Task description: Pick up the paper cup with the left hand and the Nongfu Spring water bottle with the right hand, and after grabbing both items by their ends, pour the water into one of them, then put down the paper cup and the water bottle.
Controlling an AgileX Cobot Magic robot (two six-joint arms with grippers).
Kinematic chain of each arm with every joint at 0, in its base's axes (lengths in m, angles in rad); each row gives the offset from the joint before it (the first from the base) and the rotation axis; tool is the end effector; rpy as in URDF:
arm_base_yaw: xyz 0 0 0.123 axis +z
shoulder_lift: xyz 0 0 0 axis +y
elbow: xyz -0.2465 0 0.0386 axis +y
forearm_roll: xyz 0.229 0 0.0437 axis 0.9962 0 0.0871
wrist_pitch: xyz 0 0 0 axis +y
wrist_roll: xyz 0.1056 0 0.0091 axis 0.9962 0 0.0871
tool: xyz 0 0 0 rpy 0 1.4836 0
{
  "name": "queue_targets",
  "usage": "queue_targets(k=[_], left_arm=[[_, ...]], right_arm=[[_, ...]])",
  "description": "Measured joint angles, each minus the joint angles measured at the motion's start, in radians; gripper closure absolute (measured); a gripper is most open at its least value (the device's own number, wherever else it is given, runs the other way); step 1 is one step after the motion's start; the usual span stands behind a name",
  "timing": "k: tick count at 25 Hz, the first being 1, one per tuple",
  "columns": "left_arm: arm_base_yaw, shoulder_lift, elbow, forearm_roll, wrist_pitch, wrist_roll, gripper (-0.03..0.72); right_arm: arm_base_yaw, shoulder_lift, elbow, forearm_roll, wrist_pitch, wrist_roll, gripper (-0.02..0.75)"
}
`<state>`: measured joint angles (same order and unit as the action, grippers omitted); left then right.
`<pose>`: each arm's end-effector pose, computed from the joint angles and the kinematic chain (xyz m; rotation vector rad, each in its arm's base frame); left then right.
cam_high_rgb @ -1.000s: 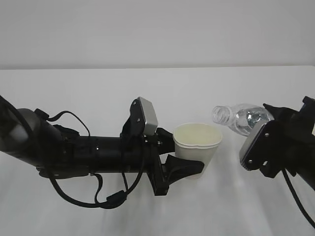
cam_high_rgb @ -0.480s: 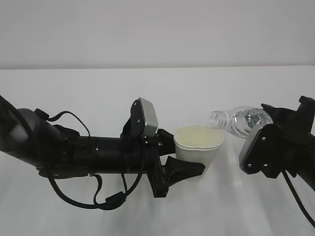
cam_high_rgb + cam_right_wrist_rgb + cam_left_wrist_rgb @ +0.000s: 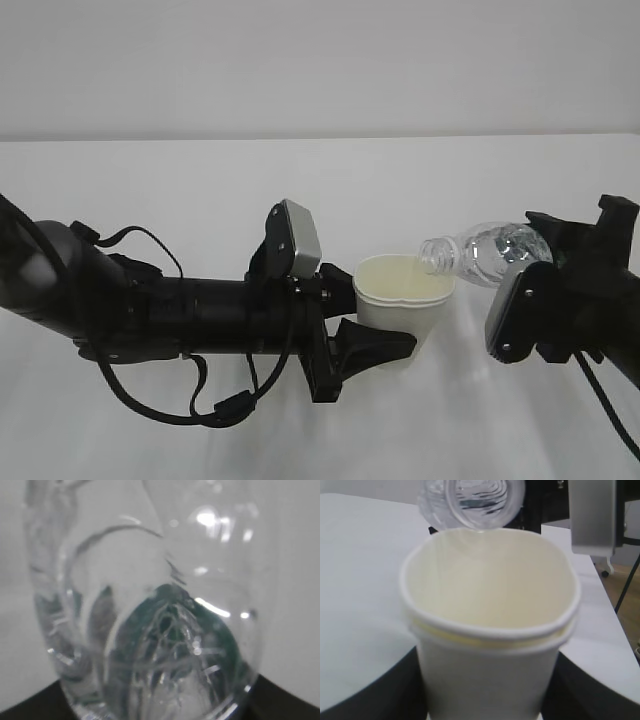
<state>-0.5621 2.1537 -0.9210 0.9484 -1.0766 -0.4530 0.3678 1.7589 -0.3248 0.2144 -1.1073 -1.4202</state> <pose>0.2603 -0.2535 0.0825 1.1509 1.5408 -1.0407 0.2492 0.0744 0.1113 -1.3233 1.3621 -0.8385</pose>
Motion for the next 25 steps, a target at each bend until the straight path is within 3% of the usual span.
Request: queue_targets(k=[25], left_arm=[[0.000, 0.010, 0.000, 0.012, 0.010, -0.014, 0.265]], right_arm=[[0.000, -0.038, 0.000, -0.010, -0.002, -0.054, 0.355]])
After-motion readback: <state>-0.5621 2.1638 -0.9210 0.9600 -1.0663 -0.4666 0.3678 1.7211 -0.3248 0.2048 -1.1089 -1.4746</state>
